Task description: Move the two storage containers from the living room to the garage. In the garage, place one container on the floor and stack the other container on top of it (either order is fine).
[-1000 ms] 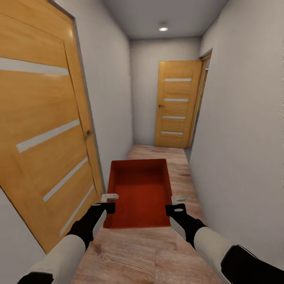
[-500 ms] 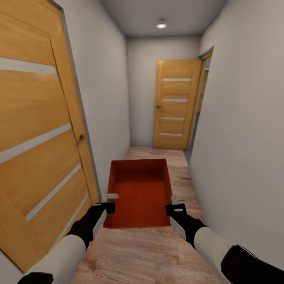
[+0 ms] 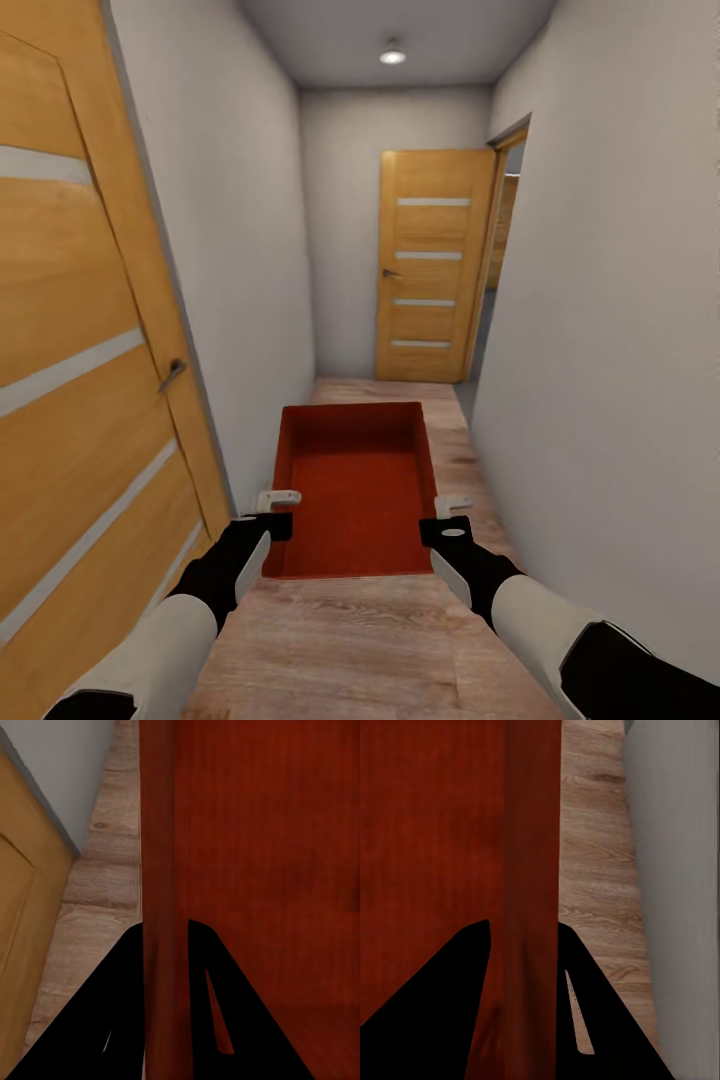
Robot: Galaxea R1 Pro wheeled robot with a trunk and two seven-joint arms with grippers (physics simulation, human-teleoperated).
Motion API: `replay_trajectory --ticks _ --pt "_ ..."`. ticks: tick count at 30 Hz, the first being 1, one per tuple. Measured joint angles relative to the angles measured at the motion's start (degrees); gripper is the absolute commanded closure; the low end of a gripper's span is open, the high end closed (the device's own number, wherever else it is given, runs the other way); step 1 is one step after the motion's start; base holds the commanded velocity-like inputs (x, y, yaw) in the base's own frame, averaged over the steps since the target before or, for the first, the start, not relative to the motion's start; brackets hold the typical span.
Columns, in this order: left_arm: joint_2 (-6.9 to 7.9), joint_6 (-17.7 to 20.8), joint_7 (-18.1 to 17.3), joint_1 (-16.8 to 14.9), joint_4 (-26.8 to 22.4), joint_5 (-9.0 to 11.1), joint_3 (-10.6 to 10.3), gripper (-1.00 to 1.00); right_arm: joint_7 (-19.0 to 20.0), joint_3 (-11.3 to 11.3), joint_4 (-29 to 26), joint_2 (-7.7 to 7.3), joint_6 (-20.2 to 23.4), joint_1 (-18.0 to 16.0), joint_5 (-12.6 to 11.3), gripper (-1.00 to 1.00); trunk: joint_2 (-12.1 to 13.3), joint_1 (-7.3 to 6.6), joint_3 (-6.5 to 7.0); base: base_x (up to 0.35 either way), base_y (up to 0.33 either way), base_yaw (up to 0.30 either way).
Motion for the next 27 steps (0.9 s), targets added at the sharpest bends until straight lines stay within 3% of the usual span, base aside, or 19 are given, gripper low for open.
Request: replay_trajectory --ticks 7,27 --pt "0.0 0.0 0.0 0.0 0.0 0.0 0.0 1.0 0.0 0.0 0.0 0.0 0.0 0.0 0.0 1.0 0.0 0.0 0.0 0.322 0.092 -0.226" --pt "-0.02 0.0 0.0 0.0 0.0 0.0 0.0 1.0 0.1 0.0 0.0 -0.05 0.0 0.0 0.0 1.0 0.0 0.0 0.0 0.322 0.092 -0.008"
